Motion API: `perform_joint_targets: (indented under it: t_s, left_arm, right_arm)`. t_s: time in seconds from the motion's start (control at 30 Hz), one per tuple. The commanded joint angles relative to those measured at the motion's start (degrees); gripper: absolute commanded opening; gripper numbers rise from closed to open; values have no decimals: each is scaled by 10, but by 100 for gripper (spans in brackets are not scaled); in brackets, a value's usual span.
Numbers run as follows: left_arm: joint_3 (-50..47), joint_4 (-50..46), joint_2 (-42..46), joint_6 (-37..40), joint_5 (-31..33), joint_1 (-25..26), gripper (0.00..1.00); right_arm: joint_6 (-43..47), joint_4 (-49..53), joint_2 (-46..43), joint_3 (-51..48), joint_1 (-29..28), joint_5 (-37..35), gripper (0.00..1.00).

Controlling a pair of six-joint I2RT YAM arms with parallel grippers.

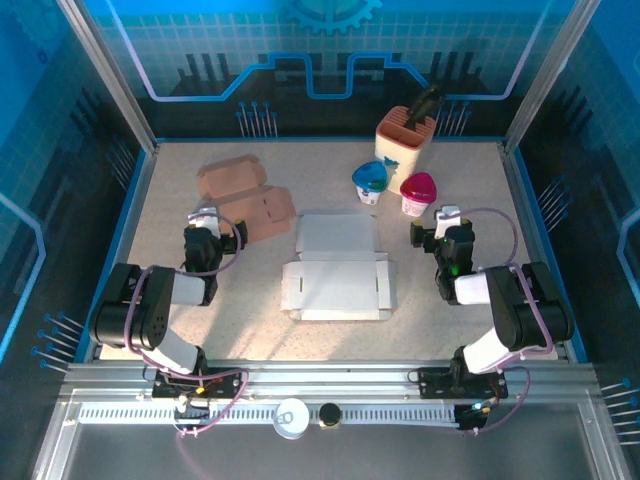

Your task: Fold the paper box

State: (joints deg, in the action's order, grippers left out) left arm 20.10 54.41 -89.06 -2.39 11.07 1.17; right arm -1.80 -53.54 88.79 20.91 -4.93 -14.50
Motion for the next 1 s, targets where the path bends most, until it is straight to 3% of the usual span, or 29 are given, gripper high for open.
perform_joint_targets:
  t_s: [0.0, 0.13, 0.27, 0.43, 0.47, 0.6, 0.67, 0.73, 0.8, 0.87, 0.97]
  left_arm:
    - [-13, 45, -2, 14, -12, -2, 99]
    - [-62, 129, 12, 7, 5, -2, 99]
    - [-84, 127, 61, 15, 11, 3, 99]
    - [-107, 150, 101, 61, 65, 54, 99]
    - [-110, 149, 114, 71, 77, 64, 99]
    - [-112, 137, 203, 116, 129, 117, 99]
    - [-73, 45, 276, 134, 158, 154, 99]
    - [14, -152, 346, 88, 210, 188, 99]
    - [137, -429, 385, -45, 177, 190, 99]
    - [194, -570, 391, -228, 171, 186, 99]
    - [226, -612, 376, -359, -57, 132, 99]
  right_arm:
    - [9, -13, -4, 0, -5, -1, 100]
    - [-10, -75, -27, -46, 2, -15, 100]
    - [-7, -99, -24, -55, 3, -14, 100]
    - [16, -106, -46, -61, -15, -29, 100]
    - [26, -79, -74, -60, -31, -58, 100]
    - [36, 79, -211, -19, -49, -57, 100]
    - [8, 183, -299, 12, -51, -53, 100]
    - [-44, 337, -362, 99, -53, -50, 100]
    - [-142, 536, -391, 199, -45, -6, 100]
    - [-237, 647, -405, 257, -25, 80, 100]
    - [-330, 641, -430, 252, 25, 283, 100]
